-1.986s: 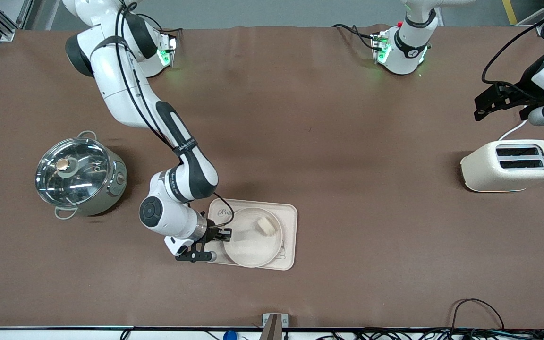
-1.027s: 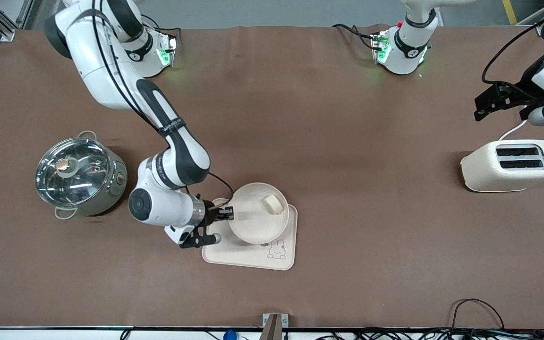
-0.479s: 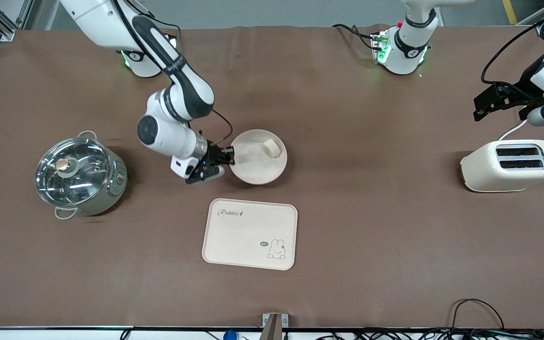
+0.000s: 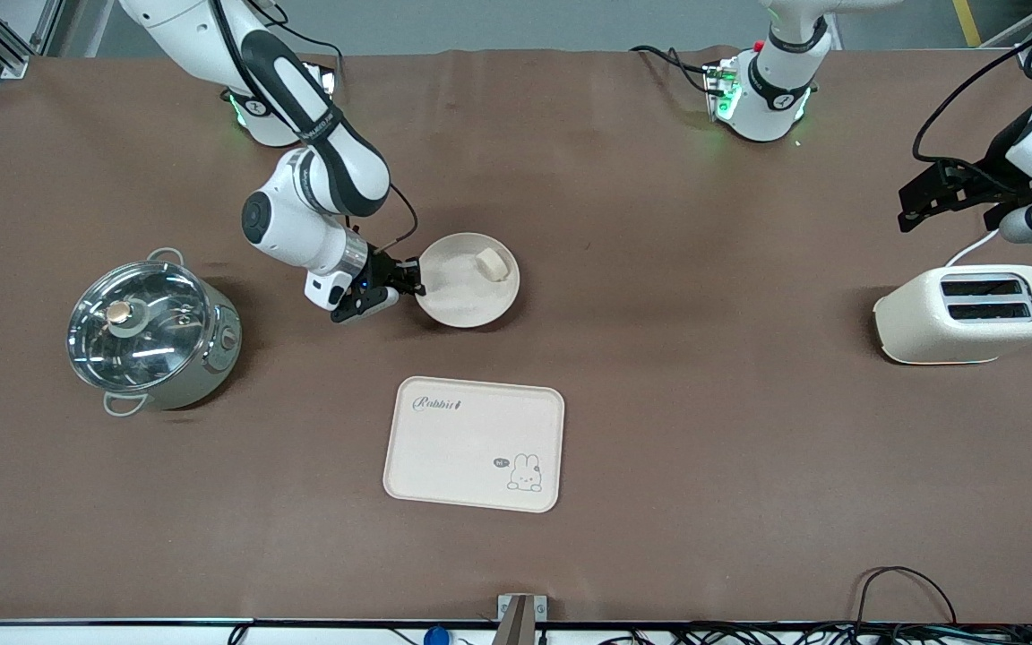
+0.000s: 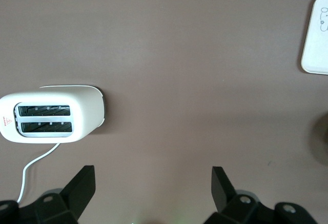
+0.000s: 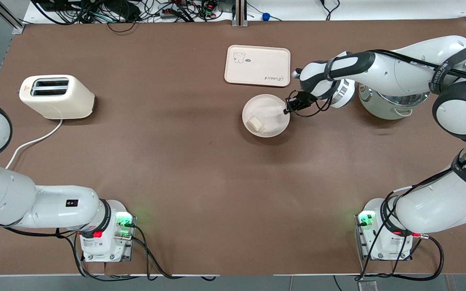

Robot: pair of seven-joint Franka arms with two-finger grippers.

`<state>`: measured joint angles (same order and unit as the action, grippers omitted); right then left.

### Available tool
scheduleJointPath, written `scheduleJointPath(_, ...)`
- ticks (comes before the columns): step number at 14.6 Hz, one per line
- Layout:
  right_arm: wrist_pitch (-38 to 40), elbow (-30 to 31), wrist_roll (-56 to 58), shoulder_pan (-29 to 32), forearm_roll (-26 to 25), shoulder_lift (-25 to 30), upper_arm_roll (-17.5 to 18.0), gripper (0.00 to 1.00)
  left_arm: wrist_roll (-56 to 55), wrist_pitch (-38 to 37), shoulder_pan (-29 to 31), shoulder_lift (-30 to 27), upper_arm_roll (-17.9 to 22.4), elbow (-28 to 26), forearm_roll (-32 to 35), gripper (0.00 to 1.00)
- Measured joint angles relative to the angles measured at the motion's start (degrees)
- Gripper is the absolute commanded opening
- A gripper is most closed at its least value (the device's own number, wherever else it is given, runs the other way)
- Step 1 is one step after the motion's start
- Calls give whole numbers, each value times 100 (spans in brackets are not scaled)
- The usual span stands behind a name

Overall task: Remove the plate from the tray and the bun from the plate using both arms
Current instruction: 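Lift the plate with the bun off the tray with the right gripper, then lower the plate onto the table while the left gripper reaches the bun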

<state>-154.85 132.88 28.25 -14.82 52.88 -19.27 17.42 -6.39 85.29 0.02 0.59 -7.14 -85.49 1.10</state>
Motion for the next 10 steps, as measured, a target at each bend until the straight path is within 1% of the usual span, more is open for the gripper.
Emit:
scheduleJointPath(2, -187, -195, 31, -70, 250, -213, 46, 0, 0, 20, -14, 36, -1, 0, 0, 100)
scheduleJointPath(4, -348, -525, 42, -299, 527, -535, 64, 0, 0, 46, -28, 72, -4, 0, 0, 100)
scheduleJointPath(5, -438, -680, 41, -400, 591, -696, 68, 5, 0, 51, -34, 82, -4, 0, 0, 100)
scheduleJointPath(6, -529, -812, 40, -462, 628, -848, 68, 18, 0, 53, -40, 90, -4, 0, 0, 100)
scheduleJointPath(7, -585, -913, 39, -484, 650, -982, 68, 50, 0, 56, -47, 100, -4, 0, 0, 100)
scheduleJointPath(8, -612, -991, 38, -480, 656, -1097, 62, 76, 0, 70, -53, 114, -5, 0, 0, 100)
scheduleJointPath(10, -592, -1094, 36, -439, 669, -1216, 55, 79, 0, 138, -64, 155, -31, 0, 0, 100)
